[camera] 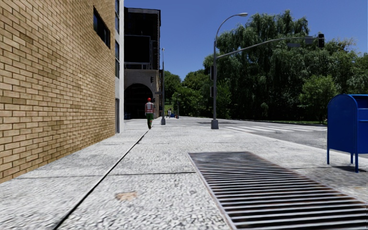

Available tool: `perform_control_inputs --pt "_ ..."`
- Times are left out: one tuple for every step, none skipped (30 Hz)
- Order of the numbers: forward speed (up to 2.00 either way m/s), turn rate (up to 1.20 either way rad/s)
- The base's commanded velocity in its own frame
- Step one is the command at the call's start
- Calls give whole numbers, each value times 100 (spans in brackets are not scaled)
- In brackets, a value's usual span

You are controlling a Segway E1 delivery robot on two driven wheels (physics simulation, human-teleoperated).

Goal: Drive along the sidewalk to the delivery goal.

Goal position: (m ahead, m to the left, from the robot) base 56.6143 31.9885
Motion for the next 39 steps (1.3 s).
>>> perform_control_inputs --pt "191 12" --pt "191 12" --pt "191 12" --pt "191 13" --pt "191 15" --pt "191 15" --pt "191 22" --pt "192 35" --pt "192 35" --pt "192 41" --pt "192 42" --pt "192 42" --pt "192 42" --pt "192 41" --pt "192 41" --pt "192 40" --pt "192 40" --pt "192 39" --pt "192 39" --pt "192 17" --pt "192 4" --pt "192 0" --pt "192 0" --pt "193 0" --pt "193 0" --pt "193 0" --pt "193 0" --pt "193 0" --pt "193 6" --pt "193 12" --pt "193 12" --pt "193 13" --pt "193 13" --pt "193 13" --pt "193 15" --pt "193 18" --pt "194 18" --pt "194 18" --pt "194 18"
